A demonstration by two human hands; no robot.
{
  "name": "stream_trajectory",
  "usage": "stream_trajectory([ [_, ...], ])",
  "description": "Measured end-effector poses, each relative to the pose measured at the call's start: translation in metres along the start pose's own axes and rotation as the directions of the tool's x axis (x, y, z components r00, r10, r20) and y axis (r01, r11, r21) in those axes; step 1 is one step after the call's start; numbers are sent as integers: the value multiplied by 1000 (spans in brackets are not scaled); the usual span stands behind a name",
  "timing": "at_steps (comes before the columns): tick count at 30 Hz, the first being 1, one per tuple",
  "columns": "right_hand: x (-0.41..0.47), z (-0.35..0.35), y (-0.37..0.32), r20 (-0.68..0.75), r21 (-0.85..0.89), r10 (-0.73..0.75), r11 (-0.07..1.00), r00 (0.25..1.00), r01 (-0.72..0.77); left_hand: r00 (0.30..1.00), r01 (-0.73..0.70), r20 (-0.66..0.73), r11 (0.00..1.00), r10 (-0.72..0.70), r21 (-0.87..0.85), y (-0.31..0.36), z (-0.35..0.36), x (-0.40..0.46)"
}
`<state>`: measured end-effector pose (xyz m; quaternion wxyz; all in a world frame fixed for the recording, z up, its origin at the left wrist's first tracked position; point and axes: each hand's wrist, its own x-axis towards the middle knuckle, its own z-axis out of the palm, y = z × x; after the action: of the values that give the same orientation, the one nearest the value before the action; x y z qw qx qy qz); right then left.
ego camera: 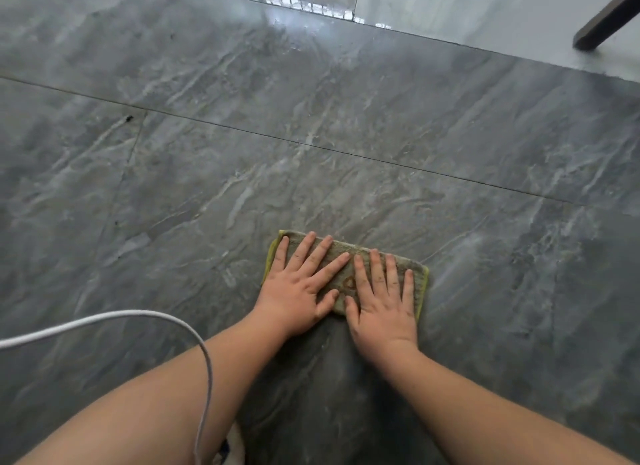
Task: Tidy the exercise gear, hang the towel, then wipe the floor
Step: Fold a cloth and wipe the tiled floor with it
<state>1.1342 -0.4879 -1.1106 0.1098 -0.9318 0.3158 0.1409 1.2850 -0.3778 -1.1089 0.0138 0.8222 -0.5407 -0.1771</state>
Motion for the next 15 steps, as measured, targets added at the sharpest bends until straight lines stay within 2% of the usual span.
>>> stream_trajectory([
  [9, 35, -10, 1, -32, -25, -94, 995, 995, 93, 999, 38, -25, 999, -37, 25, -20, -6, 19],
  [15, 107, -39, -9, -18, -13, -58, 998, 998, 58, 1000, 30, 1, 997, -30, 76, -60, -37, 84],
])
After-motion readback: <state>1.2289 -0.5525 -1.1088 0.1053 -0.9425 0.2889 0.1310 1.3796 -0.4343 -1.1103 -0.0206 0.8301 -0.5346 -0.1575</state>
